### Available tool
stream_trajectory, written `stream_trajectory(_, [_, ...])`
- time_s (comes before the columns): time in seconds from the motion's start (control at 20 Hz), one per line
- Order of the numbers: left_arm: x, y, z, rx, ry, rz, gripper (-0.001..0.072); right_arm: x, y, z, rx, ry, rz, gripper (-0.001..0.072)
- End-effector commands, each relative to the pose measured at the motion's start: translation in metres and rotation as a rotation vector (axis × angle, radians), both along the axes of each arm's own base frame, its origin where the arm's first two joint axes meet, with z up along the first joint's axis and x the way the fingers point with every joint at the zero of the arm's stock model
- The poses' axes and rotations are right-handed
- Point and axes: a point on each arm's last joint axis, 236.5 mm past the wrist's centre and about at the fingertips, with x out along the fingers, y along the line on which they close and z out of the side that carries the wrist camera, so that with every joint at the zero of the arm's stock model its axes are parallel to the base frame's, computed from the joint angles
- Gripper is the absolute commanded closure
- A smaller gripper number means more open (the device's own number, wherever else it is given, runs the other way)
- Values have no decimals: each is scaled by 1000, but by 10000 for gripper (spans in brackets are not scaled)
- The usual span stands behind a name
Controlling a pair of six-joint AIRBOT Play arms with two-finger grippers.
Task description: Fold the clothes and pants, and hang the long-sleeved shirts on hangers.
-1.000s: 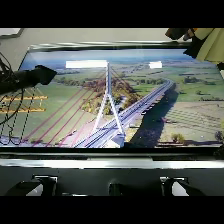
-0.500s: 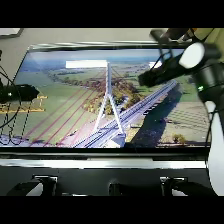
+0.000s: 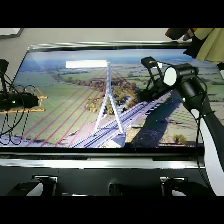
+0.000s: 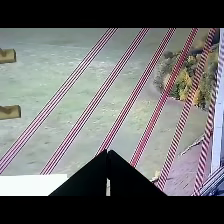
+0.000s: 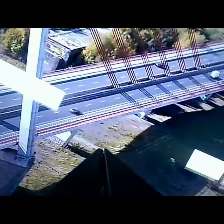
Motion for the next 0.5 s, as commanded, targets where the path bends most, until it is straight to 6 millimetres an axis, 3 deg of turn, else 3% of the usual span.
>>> stream_trajectory(0.0, [-1,1,-2,5,3,2,686,-3,-11,-6,-50,17,-6,689])
stream_trajectory(0.45, [-1,1,-2,5,3,2,686,-7,-12,-7,-54,31,-6,689])
